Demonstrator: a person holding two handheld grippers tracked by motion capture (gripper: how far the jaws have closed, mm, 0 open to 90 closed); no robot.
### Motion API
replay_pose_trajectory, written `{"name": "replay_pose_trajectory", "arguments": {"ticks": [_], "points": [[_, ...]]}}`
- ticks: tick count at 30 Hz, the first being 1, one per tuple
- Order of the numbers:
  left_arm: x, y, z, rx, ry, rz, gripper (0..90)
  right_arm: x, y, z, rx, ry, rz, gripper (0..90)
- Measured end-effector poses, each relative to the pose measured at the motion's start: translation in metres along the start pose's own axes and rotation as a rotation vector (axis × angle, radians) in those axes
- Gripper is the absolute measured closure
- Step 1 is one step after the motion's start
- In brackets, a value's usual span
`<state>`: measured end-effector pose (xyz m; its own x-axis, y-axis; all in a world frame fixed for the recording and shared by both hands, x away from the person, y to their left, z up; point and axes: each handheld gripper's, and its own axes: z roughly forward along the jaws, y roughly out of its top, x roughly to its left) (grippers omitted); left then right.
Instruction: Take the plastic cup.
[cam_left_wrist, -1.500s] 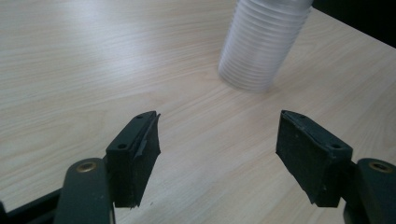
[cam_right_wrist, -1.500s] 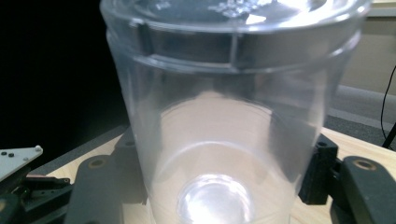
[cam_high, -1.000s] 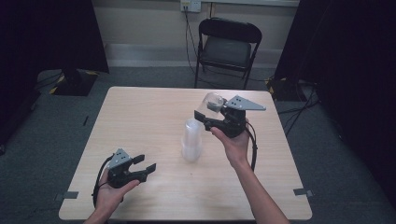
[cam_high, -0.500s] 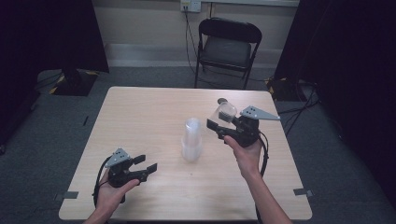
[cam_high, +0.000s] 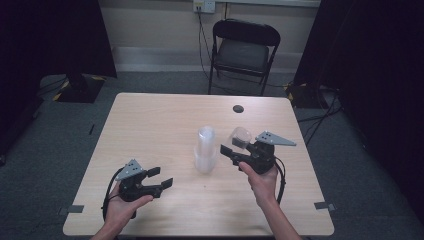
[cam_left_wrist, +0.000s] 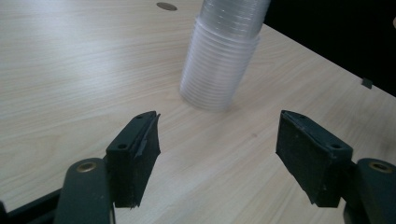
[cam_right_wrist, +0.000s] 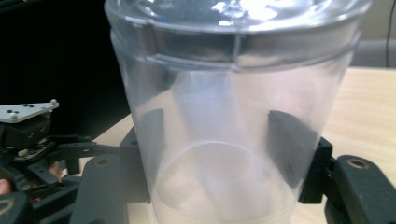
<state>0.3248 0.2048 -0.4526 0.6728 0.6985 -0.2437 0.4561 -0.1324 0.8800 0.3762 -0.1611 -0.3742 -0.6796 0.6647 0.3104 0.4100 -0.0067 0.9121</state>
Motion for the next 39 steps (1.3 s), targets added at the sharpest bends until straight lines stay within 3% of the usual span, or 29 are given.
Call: {"name": "replay_pose_trajectory", "arguments": {"ticks": [1, 4, 7, 10, 16, 19, 23, 24, 26, 28, 29, 33, 39], "points": [[0.0, 0.0, 0.0, 0.0, -0.009, 0.005, 29.2, 0.0, -0.003, -0.001, 0.004, 0.011, 0.031, 38.0], [-0.002, 0.001, 0.002, -0.024, -0.042, 0.015, 25.2, 0.0, -0.007, -0.006, 0.004, 0.026, 0.062, 38.5], [-0.004, 0.002, 0.003, -0.024, -0.042, 0.024, 26.0, 0.0, -0.013, -0.009, 0.013, 0.05, 0.114, 38.6], [-0.008, 0.005, 0.003, -0.033, -0.034, 0.054, 32.3, 0.002, -0.018, -0.009, 0.036, 0.077, 0.141, 38.5], [-0.014, 0.013, 0.008, -0.039, -0.03, 0.081, 30.5, 0.009, -0.022, -0.008, 0.053, 0.104, 0.168, 38.4], [-0.021, 0.023, 0.012, -0.064, -0.03, 0.12, 32.2, 0.009, -0.023, -0.009, 0.039, 0.126, 0.198, 38.4], [-0.031, 0.035, 0.019, -0.101, -0.067, 0.172, 37.6, 0.011, -0.021, -0.011, 0.036, 0.128, 0.207, 38.4], [-0.036, 0.037, 0.022, -0.125, -0.075, 0.204, 39.2, 0.011, -0.021, -0.011, 0.039, 0.126, 0.208, 38.5], [-0.038, 0.039, 0.024, -0.133, -0.083, 0.214, 38.4, 0.012, -0.023, -0.011, 0.042, 0.129, 0.208, 38.4], [-0.048, 0.043, 0.038, -0.134, -0.119, 0.211, 40.0, 0.011, -0.026, -0.01, 0.044, 0.134, 0.227, 38.5], [-0.052, 0.042, 0.047, -0.138, -0.141, 0.209, 41.5, 0.011, -0.027, -0.01, 0.049, 0.136, 0.235, 38.6], [-0.059, 0.039, 0.057, -0.155, -0.15, 0.218, 49.3, 0.011, -0.031, -0.008, 0.063, 0.167, 0.274, 38.6], [-0.066, 0.022, 0.062, -0.177, -0.164, 0.235, 56.8, 0.013, -0.034, -0.006, 0.07, 0.209, 0.348, 38.8]]}}
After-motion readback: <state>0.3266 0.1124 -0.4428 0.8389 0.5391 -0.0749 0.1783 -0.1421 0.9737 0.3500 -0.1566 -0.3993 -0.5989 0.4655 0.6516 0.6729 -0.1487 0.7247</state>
